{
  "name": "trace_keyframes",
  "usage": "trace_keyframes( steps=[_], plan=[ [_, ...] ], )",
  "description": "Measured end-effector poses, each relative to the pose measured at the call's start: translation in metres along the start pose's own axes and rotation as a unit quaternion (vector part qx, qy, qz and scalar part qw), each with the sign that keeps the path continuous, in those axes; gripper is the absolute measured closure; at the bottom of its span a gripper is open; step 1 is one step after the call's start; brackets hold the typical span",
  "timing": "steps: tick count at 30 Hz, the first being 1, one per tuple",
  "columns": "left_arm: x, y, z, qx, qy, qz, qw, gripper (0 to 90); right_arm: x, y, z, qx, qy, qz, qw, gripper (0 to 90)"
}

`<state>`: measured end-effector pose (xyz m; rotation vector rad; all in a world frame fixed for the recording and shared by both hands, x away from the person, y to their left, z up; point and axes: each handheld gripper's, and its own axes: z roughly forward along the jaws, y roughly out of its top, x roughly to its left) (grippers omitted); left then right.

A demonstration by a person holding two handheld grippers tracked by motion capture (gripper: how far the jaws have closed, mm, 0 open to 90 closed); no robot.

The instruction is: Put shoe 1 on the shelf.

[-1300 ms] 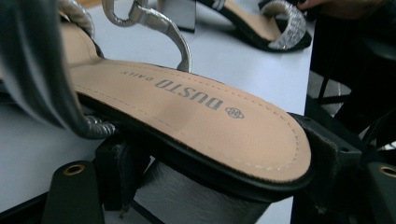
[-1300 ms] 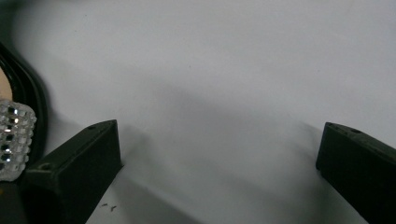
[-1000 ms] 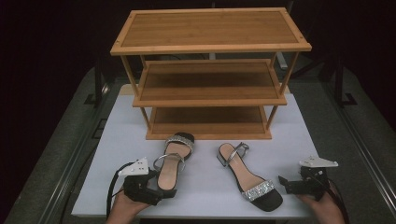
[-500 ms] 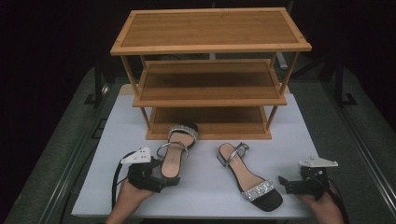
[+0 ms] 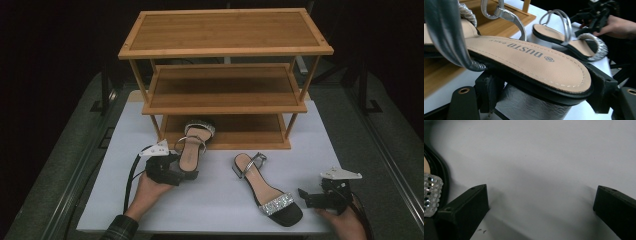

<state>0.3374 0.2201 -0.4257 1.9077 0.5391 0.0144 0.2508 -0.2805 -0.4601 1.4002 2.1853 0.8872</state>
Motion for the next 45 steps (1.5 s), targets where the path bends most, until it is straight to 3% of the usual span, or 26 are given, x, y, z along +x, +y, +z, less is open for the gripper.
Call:
trace_keyframes(
  steps=[13, 20, 23, 31, 32, 35, 41, 45],
  plan=[
    [0.043, 0.02, 0.037, -0.02, 0.006, -0.006, 0.9998, 24.9, 0.0, 0.0, 0.0, 0.0, 0.0, 0.0, 1.0, 0.0],
    [0.062, 0.027, 0.056, -0.026, 0.013, -0.024, 0.9993, 24.8, 0.0, 0.0, 0.0, -0.001, 0.0, 0.0, 1.0, 0.0],
    [0.07, 0.029, 0.064, -0.023, 0.02, -0.019, 0.9994, 24.8, 0.0, 0.0, 0.0, -0.001, 0.0, 0.0, 1.0, 0.0],
    [0.087, 0.027, 0.075, -0.019, 0.033, -0.041, 0.9984, 24.8, 0.0, 0.0, 0.0, -0.001, 0.0, 0.0, 1.0, 0.0],
    [0.09, 0.027, 0.074, -0.02, 0.05, -0.036, 0.9979, 24.8, 0.0, 0.0, 0.0, -0.001, 0.0, 0.0, 1.0, 0.0],
    [0.093, 0.028, 0.075, -0.021, 0.043, -0.044, 0.9979, 24.8, 0.0, 0.0, 0.0, -0.001, 0.0, 0.0, 1.0, 0.0],
    [0.095, 0.029, 0.077, -0.012, 0.059, -0.047, 0.9971, 24.7, 0.0, 0.0, 0.0, -0.001, 0.0, 0.0, 1.0, 0.0],
    [0.091, 0.03, 0.079, 0.005, 0.062, -0.037, 0.9974, 24.5, 0.0, 0.0, 0.0, -0.001, 0.0, 0.0, 1.0, 0.0]
  ],
)
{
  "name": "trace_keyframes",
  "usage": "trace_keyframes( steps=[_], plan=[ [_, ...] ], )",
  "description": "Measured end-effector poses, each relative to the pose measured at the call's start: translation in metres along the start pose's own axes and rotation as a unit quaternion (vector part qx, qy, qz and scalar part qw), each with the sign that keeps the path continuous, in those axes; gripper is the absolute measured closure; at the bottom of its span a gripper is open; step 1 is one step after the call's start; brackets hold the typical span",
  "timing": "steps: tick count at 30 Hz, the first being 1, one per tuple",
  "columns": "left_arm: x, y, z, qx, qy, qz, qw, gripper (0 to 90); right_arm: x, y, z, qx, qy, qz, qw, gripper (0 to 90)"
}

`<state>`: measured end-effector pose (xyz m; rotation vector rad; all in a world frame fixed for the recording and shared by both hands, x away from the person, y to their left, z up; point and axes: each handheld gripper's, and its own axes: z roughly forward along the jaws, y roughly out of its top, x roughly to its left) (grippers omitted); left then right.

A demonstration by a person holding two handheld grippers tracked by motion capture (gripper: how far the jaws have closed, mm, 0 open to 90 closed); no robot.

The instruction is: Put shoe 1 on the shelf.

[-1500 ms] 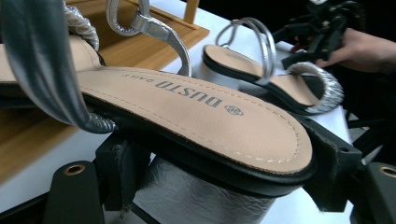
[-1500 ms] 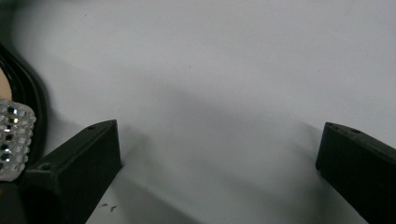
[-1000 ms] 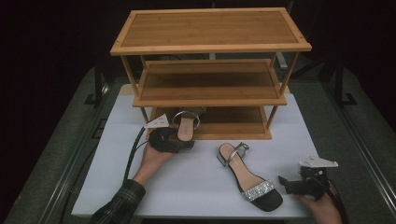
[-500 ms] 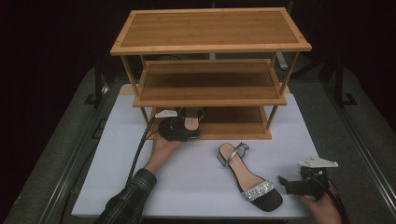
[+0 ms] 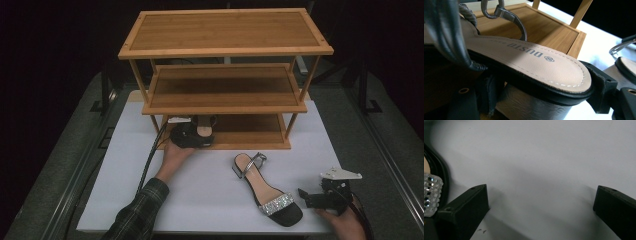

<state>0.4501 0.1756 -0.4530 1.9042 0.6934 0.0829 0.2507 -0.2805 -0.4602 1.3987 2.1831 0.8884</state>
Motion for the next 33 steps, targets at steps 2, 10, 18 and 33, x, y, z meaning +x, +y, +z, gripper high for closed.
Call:
trace_keyframes(
  steps=[2, 10, 18, 33],
  plan=[
    [-0.002, 0.0, 0.001, 0.014, 0.009, 0.007, 0.9998, 24.2, 0.0, 0.0, 0.0, 0.0, 0.0, 0.0, 1.0, 0.0],
    [-0.003, -0.001, 0.002, 0.058, 0.042, -0.003, 0.9974, 18.8, 0.0, 0.0, 0.0, 0.0, 0.0, 0.0, 1.0, 0.0],
    [-0.008, -0.005, -0.01, 0.088, 0.078, 0.005, 0.993, 14.8, 0.0, 0.0, 0.0, 0.0, 0.0, 0.0, 1.0, 0.0],
    [-0.027, -0.007, -0.041, 0.07, 0.103, 0.054, 0.9908, 58.8, 0.0, 0.0, 0.0, 0.0, 0.0, 0.0, 1.0, 0.0]
  ],
)
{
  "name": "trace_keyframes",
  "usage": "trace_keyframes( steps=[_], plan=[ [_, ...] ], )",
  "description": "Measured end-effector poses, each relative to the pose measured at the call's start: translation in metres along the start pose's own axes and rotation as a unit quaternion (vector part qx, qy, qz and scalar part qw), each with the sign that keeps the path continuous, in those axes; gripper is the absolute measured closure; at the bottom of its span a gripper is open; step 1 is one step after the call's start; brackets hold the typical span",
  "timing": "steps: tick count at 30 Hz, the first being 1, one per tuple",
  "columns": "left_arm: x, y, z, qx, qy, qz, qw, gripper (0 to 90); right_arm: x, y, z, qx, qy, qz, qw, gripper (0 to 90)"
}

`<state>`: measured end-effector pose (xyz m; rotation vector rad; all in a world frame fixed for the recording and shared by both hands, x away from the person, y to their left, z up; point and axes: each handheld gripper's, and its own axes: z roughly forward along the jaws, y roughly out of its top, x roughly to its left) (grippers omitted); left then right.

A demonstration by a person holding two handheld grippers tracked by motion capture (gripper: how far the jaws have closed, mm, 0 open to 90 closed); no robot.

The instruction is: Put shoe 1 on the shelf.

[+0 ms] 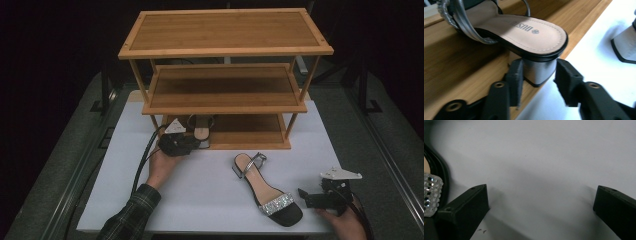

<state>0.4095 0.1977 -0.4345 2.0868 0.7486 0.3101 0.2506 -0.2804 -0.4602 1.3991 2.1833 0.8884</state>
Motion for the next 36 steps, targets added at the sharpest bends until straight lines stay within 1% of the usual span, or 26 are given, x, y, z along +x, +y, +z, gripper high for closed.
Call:
trace_keyframes(
  steps=[1, 4, 7, 10, 11, 12, 17, 21, 27, 28, 29, 31, 32, 34, 36],
  plan=[
    [0.001, 0.0, 0.0, -0.001, -0.003, -0.002, 1.0, 58.7, 0.0, 0.0, 0.0, 0.0, 0.0, 0.0, 1.0, 0.0],
    [-0.001, 0.001, 0.002, 0.0, -0.001, 0.001, 1.0, 58.8, 0.0, 0.0, 0.0, 0.0, 0.0, 0.0, 1.0, 0.0],
    [-0.001, 0.003, 0.005, 0.002, -0.002, -0.003, 1.0, 59.1, 0.0, 0.0, 0.0, 0.0, 0.0, 0.0, 1.0, 0.0],
    [-0.002, 0.005, 0.008, -0.001, -0.003, -0.014, 0.9999, 59.4, 0.0, 0.0, 0.0, 0.0, 0.0, 0.0, 1.0, 0.0],
    [-0.001, 0.006, 0.009, 0.001, -0.002, -0.013, 0.9999, 59.5, 0.0, 0.0, 0.0, 0.0, 0.0, 0.0, 1.0, 0.0],
    [0.0, 0.006, 0.01, 0.0, 0.0, -0.006, 1.0, 59.5, 0.0, 0.0, 0.0, 0.0, 0.0, 0.0, 1.0, 0.0],
    [0.002, 0.008, 0.014, -0.006, 0.002, -0.016, 0.9998, 59.6, 0.0, 0.0, 0.0, 0.0, 0.0, 0.0, 1.0, 0.0],
    [0.002, 0.009, 0.016, -0.005, 0.007, -0.013, 0.9999, 59.9, 0.0, 0.0, 0.0, 0.0, 0.0, 0.0, 1.0, 0.0],
    [0.003, 0.01, 0.017, -0.005, 0.009, -0.015, 0.9998, 60.1, 0.0, 0.0, 0.0, 0.0, 0.0, 0.0, 1.0, 0.0],
    [0.004, 0.011, 0.018, -0.002, 0.014, -0.011, 0.9998, 60.3, 0.0, 0.0, 0.0, 0.0, 0.0, 0.0, 1.0, 0.0],
    [0.004, 0.01, 0.02, 0.011, 0.023, -0.002, 0.9997, 60.8, 0.0, 0.0, 0.0, 0.0, 0.0, 0.0, 1.0, 0.0],
    [0.005, 0.009, 0.019, 0.01, 0.018, -0.006, 0.9998, 61.1, 0.0, 0.0, 0.0, 0.0, -0.001, 0.0, 1.0, 0.0],
    [0.005, 0.009, 0.019, 0.011, 0.02, -0.003, 0.9997, 61.2, 0.0, 0.0, 0.0, 0.0, 0.0, 0.0, 1.0, 0.0],
    [0.004, 0.01, 0.019, 0.008, 0.02, -0.008, 0.9997, 61.3, 0.0, 0.0, 0.0, 0.0, 0.0, 0.0, 1.0, 0.0],
    [0.005, 0.011, 0.017, 0.009, 0.013, -0.008, 0.9998, 57.1, 0.0, 0.0, 0.0, 0.0, 0.0, 0.0, 1.0, 0.0]
  ],
)
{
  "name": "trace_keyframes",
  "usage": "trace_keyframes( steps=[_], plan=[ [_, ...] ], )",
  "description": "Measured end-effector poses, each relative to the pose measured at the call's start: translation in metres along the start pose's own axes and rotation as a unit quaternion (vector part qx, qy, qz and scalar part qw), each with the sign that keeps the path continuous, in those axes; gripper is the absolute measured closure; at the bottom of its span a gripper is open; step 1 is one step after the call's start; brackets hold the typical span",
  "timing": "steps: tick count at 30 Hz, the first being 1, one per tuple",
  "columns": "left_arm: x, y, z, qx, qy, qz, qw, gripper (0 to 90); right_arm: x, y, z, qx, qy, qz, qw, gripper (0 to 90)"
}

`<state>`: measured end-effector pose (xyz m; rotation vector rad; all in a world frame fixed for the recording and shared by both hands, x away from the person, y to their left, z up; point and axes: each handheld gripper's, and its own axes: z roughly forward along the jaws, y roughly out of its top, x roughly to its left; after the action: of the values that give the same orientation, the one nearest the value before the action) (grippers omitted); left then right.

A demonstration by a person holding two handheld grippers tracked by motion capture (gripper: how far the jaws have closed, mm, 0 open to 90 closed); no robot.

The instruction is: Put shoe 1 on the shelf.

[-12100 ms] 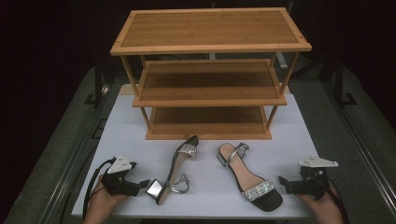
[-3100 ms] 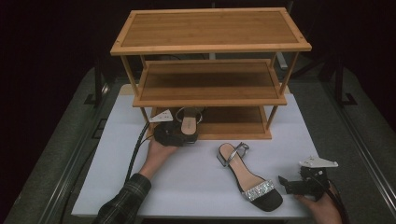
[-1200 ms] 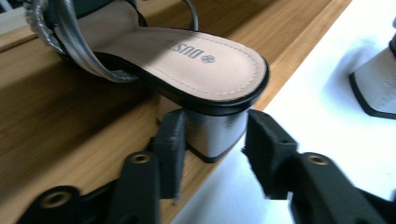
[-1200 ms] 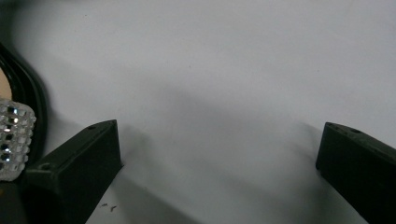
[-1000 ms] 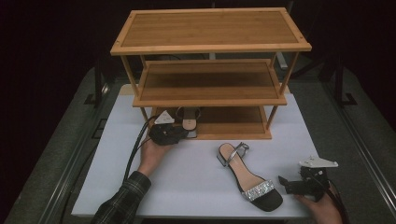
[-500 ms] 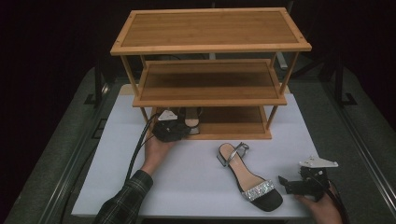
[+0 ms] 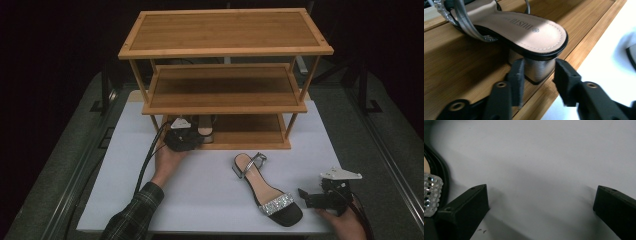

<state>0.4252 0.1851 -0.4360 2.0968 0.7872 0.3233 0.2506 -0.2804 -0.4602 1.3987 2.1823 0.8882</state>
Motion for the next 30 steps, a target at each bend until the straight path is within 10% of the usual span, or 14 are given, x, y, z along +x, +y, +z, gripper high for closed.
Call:
trace_keyframes(
  steps=[7, 30],
  plan=[
    [-0.006, -0.003, -0.014, 0.017, -0.022, -0.021, 0.9994, 46.0, 0.0, 0.0, 0.0, 0.001, 0.0, 0.0, 1.0, 0.0],
    [-0.036, -0.053, -0.088, 0.05, -0.027, 0.017, 0.9982, 27.3, 0.0, 0.001, 0.0, 0.003, 0.001, 0.002, 1.0, 0.0]
  ],
)
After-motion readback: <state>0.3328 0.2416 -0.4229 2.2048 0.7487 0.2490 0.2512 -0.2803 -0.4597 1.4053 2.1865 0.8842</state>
